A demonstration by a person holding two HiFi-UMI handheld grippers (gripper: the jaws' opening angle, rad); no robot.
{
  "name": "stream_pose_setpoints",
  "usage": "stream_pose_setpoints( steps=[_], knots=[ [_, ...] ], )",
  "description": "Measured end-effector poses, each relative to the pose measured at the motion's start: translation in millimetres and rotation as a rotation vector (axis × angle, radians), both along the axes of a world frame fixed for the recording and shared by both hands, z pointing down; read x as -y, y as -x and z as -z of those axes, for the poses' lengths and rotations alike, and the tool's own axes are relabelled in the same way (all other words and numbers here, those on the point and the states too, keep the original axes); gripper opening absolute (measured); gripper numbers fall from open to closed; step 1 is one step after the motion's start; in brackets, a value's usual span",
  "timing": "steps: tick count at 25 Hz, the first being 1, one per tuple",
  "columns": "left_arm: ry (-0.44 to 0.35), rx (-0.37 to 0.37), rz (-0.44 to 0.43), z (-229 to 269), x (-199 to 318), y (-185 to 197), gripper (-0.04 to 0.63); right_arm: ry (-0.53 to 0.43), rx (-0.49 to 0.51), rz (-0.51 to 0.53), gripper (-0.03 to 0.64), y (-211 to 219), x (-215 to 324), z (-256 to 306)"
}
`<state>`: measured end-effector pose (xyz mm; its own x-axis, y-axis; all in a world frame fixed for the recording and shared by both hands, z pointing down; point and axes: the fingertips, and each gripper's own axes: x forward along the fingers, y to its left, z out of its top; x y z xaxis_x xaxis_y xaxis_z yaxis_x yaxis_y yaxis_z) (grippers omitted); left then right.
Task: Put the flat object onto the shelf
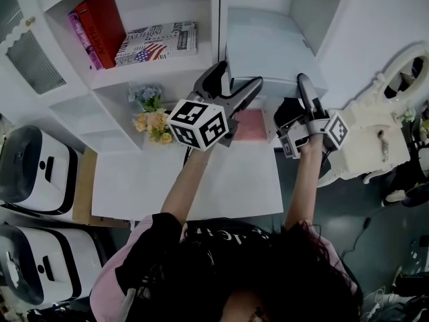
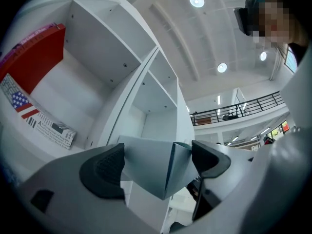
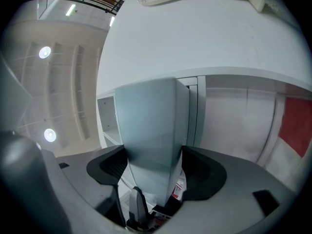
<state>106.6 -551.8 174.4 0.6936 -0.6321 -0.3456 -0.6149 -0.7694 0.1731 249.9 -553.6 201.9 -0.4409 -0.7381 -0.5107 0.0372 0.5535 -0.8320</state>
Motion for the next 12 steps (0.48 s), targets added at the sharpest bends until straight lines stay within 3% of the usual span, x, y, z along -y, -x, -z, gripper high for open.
stream_pose_setpoints(
  steps=[2, 6, 12],
  knots=[
    [-0.036, 0.011, 0.019, 7, 9, 0, 0.443, -0.009, 0.008, -0.021, 0.328, -7, -2, 1],
    [-0.134, 0.149, 0.072, 16, 18, -8, 0.443, -0.006, -0.005, -0.073, 0.328, -27, -6, -6],
    [-0.056, 0.078, 0.041, 12, 33, -9, 0.443, 0.039, -0.052, -0.118, 0.328, -44, -7, -23]
  ],
)
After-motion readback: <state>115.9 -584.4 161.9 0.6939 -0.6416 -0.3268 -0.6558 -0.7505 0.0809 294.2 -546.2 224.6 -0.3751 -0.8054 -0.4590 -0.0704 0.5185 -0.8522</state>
